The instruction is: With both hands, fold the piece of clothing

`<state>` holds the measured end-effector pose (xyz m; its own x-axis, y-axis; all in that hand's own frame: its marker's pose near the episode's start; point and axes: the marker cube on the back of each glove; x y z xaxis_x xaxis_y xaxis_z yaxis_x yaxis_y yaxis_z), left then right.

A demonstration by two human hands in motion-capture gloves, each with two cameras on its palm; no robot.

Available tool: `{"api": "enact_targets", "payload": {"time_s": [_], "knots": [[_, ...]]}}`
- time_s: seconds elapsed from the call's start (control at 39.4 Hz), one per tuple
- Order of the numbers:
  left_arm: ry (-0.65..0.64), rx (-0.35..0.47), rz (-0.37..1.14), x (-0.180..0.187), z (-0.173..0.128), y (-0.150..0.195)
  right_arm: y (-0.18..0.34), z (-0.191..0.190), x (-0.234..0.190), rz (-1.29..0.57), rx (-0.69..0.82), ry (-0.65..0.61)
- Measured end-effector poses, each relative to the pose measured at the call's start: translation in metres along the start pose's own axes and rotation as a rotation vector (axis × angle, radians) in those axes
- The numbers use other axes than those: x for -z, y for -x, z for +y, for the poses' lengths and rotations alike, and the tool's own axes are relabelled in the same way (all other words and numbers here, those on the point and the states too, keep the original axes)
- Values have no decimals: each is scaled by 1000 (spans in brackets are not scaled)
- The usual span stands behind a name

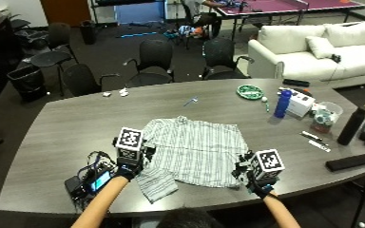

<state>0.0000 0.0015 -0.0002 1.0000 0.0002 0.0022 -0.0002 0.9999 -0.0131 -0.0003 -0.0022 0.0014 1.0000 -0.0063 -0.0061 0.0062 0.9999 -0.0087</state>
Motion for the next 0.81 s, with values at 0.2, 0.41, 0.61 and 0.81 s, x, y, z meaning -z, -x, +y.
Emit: {"api": "enact_targets", "payload": {"time_s": [0.2,0.41,0.61,0.81], "knots": [[66,1,9,0,7,3,7,-17,-5,0,35,76],[143,-27,85,-13,4,6,10,-29,0,-25,29,107],[197,-102,160,-34,-5,1,12,-39,2,-3,11,148],[321,-174,174,-75,-19,-8,12,-50,-2,2,12,148]]}}
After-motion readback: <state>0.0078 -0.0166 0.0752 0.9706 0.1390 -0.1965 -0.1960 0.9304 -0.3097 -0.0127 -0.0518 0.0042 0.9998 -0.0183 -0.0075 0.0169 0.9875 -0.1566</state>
